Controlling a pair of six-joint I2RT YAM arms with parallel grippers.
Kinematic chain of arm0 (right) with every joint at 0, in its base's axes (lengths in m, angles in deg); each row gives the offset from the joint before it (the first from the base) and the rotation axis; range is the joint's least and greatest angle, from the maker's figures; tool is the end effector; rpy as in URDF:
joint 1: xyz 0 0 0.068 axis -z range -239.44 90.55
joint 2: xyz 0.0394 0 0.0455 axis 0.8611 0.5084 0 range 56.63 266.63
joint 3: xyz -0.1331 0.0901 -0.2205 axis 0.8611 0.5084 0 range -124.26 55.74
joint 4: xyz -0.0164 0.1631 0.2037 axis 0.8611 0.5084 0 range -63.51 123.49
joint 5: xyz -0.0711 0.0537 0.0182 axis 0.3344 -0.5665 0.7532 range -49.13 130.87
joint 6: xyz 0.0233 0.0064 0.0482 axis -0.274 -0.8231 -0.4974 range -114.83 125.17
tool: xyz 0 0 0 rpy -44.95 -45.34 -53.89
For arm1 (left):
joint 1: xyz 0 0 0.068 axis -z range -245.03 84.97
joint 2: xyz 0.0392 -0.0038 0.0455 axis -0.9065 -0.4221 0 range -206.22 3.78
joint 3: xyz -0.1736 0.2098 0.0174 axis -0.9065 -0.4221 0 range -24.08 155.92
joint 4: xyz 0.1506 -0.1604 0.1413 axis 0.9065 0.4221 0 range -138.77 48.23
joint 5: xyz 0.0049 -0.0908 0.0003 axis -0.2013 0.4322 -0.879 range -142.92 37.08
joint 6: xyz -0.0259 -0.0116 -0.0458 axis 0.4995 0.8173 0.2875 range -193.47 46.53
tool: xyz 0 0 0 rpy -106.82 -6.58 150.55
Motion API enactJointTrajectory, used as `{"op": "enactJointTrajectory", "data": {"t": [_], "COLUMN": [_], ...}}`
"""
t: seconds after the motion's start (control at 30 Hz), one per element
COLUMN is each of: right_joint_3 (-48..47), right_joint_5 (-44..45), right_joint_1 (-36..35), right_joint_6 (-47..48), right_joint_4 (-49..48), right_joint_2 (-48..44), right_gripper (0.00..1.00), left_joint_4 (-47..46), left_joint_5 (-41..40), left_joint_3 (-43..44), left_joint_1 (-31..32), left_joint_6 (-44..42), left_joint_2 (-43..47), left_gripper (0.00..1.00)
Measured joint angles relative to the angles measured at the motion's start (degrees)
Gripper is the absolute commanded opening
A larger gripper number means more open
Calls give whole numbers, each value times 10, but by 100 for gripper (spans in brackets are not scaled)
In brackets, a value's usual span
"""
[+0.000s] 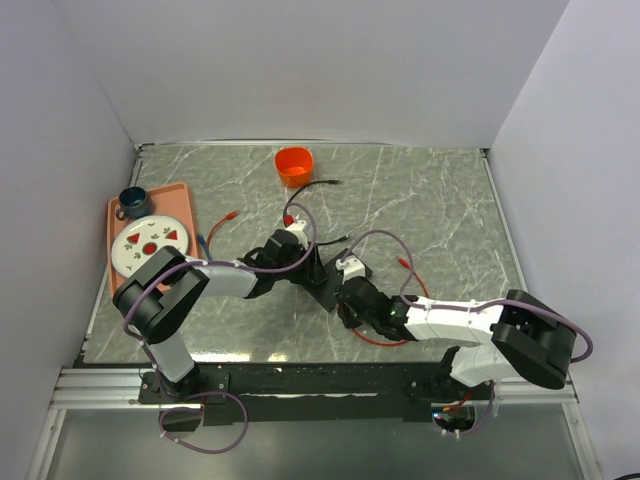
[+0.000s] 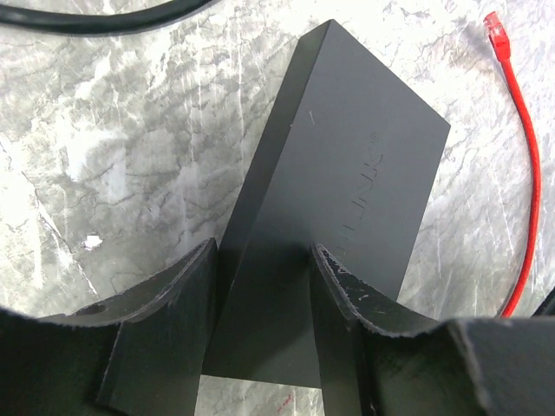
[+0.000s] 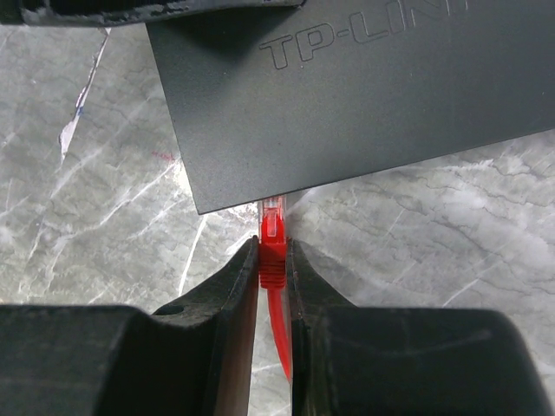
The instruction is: Insert the plug into the switch port
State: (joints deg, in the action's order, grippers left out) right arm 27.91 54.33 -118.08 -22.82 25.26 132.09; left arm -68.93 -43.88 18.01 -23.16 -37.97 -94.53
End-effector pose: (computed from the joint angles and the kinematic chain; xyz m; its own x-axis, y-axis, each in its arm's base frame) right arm 0.1311 0.1991 0.1499 -0.6833 -0.2442 -0.6880 -0.4828 0.8581 0.1749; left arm 0.2439 -0.2261 0.1402 -0.7946 -0.0579 -0.6043 0.3590 0.7579 -0.5447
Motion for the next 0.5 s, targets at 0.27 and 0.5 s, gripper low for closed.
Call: {"op": "enactJointTrajectory", "data": {"t": [0.27,0.5], "right_joint_3": [-21,-21], "right_joint_5": [-10,-10], "right_joint_1": [0,0], "right_joint_6": [22,23], "right_joint_4": [38,36], "right_joint_2": [1,3], "right_gripper": [0,0], "left_joint_4": [0,-3], "left_joint_5": [-3,-3], "left_joint_3": [3,3], "left_joint_1": [6,8], "left_joint_6": [-10,-18], "left_joint_2": [0,0], "left_gripper": [47,45]}}
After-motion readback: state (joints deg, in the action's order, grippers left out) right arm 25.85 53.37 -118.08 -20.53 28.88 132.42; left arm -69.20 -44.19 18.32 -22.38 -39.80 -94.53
